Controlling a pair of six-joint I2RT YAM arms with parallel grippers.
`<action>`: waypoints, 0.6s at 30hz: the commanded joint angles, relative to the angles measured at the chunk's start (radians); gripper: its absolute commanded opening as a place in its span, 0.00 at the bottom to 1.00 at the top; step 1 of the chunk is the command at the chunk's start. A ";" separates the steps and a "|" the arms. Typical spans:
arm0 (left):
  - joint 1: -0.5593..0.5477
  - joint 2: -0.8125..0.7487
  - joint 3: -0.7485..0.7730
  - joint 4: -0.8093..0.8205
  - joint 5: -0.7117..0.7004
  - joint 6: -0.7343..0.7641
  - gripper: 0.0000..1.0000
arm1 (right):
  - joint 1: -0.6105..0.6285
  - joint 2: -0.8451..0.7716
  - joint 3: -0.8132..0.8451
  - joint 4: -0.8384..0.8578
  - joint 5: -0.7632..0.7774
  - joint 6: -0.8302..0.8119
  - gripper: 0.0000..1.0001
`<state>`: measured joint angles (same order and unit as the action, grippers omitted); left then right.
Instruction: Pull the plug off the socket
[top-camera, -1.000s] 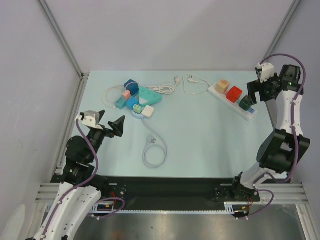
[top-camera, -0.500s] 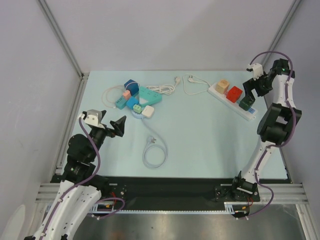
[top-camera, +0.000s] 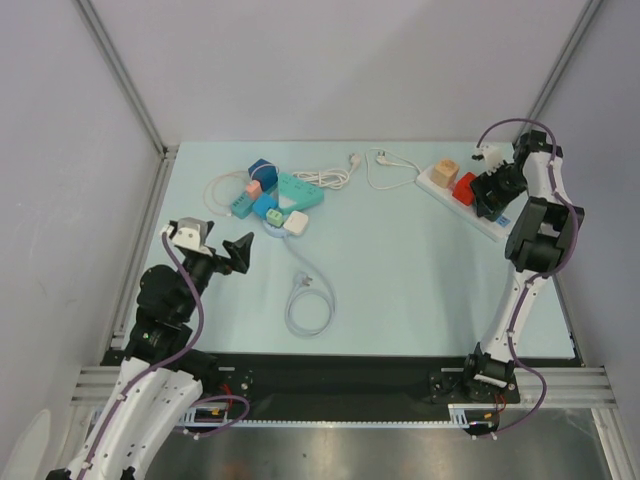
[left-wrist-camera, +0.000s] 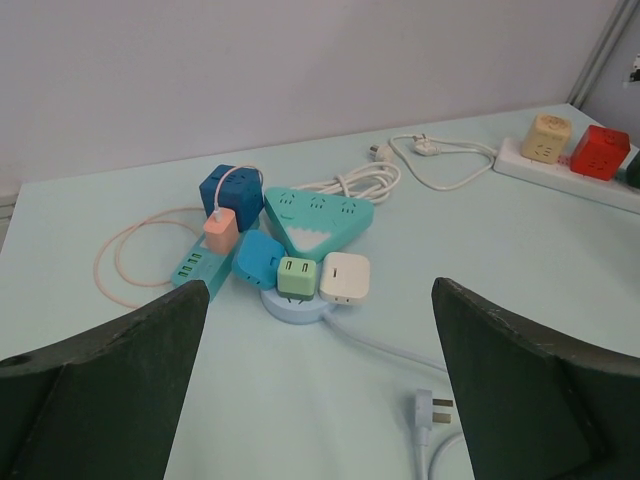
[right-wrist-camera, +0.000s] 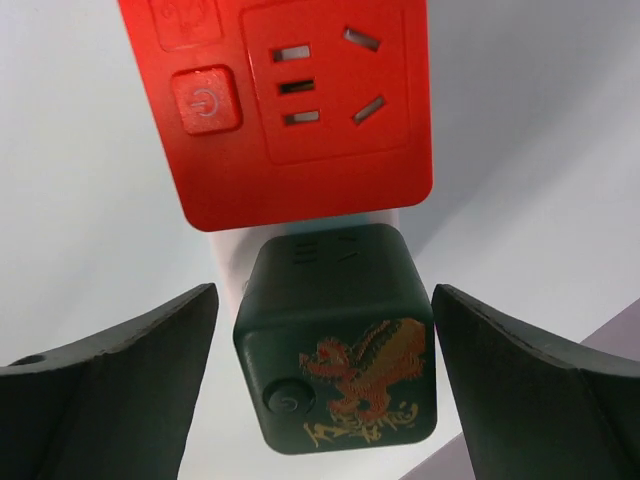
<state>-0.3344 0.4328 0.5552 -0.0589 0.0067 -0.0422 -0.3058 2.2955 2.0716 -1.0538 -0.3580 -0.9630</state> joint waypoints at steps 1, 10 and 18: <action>-0.006 0.006 0.011 0.018 0.007 0.024 0.99 | 0.004 0.010 0.027 0.001 0.034 -0.019 0.93; -0.006 0.006 0.009 0.025 0.039 0.018 0.99 | 0.020 -0.066 -0.024 0.027 0.045 -0.019 0.08; -0.008 0.115 0.037 0.114 0.214 -0.185 1.00 | 0.146 -0.378 -0.445 0.286 0.008 0.468 0.00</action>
<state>-0.3355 0.4908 0.5560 -0.0227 0.1120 -0.1123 -0.2432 2.1067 1.7515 -0.8776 -0.3119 -0.7708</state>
